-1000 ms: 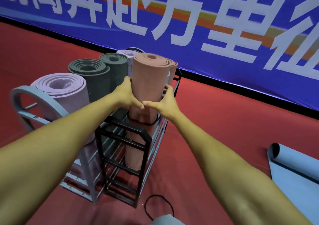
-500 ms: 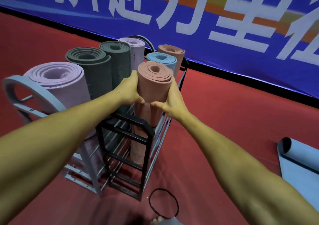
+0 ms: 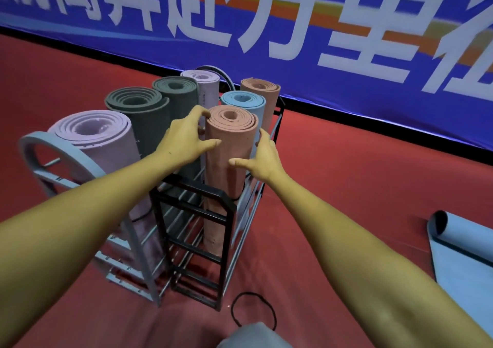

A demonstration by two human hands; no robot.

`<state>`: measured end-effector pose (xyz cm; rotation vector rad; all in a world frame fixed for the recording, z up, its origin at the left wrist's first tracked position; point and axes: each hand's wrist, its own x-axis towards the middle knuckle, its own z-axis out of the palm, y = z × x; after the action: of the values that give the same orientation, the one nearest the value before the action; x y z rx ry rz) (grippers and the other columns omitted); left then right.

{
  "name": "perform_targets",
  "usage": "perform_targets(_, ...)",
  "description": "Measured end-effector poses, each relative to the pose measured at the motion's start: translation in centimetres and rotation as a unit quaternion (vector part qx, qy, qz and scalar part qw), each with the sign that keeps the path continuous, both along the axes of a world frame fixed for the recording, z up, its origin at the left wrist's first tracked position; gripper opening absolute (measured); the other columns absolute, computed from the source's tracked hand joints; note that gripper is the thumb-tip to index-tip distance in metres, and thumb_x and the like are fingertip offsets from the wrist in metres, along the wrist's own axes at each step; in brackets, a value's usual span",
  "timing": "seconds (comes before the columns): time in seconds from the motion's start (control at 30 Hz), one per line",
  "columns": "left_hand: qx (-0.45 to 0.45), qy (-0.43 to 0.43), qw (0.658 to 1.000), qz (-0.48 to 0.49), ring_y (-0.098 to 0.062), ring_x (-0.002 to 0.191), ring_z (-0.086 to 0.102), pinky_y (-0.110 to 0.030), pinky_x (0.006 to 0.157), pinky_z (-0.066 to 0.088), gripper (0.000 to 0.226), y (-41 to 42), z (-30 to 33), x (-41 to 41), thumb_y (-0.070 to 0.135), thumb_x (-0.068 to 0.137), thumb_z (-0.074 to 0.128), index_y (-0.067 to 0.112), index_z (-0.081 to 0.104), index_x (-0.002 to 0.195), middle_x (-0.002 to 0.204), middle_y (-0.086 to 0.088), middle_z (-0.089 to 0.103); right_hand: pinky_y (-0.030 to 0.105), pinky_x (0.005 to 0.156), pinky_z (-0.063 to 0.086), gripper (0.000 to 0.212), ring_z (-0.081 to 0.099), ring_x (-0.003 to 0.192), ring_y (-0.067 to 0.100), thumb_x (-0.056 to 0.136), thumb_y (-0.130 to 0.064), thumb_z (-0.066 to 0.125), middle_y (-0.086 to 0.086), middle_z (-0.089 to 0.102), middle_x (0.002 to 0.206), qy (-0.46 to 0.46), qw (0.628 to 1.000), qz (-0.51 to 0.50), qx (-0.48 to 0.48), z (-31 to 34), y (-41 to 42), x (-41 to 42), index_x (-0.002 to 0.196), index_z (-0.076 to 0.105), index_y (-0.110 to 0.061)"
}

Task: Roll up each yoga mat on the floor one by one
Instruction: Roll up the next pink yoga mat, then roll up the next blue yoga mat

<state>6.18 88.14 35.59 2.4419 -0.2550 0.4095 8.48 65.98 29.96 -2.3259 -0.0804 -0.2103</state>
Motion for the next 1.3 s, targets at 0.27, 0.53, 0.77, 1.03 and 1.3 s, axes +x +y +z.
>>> perform_targets(0.27, 0.072, -0.008, 0.997, 0.024, -0.033, 0.119, 0.065, -0.052, 0.093, 0.054, 0.066, 0.8, 2.2, -2.0, 0.043, 0.085, 0.082, 0.037, 0.051, 0.143, 0.129, -0.004, 0.07, 0.052, 0.112, 0.045, 0.11, 0.045, 0.143, 0.033, 0.084, -0.053, 0.083, 0.017, 0.035, 0.158, -0.022, 1.0, 0.021, -0.002, 1.3, -0.2, -2.8, 0.164, 0.017, -0.015)
perform_targets(0.53, 0.106, -0.036, 0.994, -0.01, -0.022, 0.111, 0.066, -0.042, 0.086, 0.051, 0.044, -2.6, 4.1, -5.6, 0.039, 0.091, 0.073, 0.035, 0.059, 0.132, 0.117, 0.013, 0.071, 0.045, 0.108, 0.047, 0.08, 0.054, 0.133, 0.026, 0.092, -0.043, 0.077, 0.014, 0.05, 0.147, -0.067, 0.997, 0.03, 0.004, 3.3, -2.7, -6.1, 0.154, 0.039, -0.011)
perform_targets(0.77, 0.032, -0.057, 0.982, -0.175, -0.003, 0.085, 0.068, -0.041, 0.082, 0.059, 0.022, -13.6, 5.1, -8.9, 0.045, 0.089, 0.069, 0.033, 0.071, 0.108, 0.095, 0.017, 0.074, 0.038, 0.095, 0.054, 0.036, 0.065, 0.103, 0.012, 0.097, -0.034, 0.072, 0.0, 0.065, 0.118, -0.188, 0.978, 0.057, -0.072, 5.4, -12.6, -12.5, 0.128, 0.064, -0.017)
perform_targets(1.03, -0.022, 0.055, 0.919, -0.391, -0.013, 0.066, 0.074, -0.033, 0.069, 0.06, 0.011, -34.6, 0.9, -13.4, 0.027, 0.092, 0.076, 0.024, 0.074, 0.102, 0.084, 0.005, 0.077, 0.029, 0.091, 0.053, 0.032, 0.062, 0.098, 0.003, 0.1, -0.044, 0.064, -0.011, 0.063, 0.115, -0.117, 0.976, -0.001, -0.183, 2.4, -35.0, -23.5, 0.126, 0.062, -0.026)
perform_targets(1.3, 0.019, 0.199, 0.865, -0.461, -0.01, 0.058, 0.068, -0.014, 0.051, 0.045, 0.002, -54.5, -11.2, -19.1, 0.014, 0.093, 0.073, 0.015, 0.073, 0.094, 0.079, -0.001, 0.078, 0.025, 0.084, 0.051, 0.026, 0.067, 0.093, 0.005, 0.099, -0.036, 0.069, -0.013, 0.071, 0.106, 0.051, 0.979, -0.182, -0.07, -10.6, -54.9, -37.6, 0.121, 0.066, -0.023)
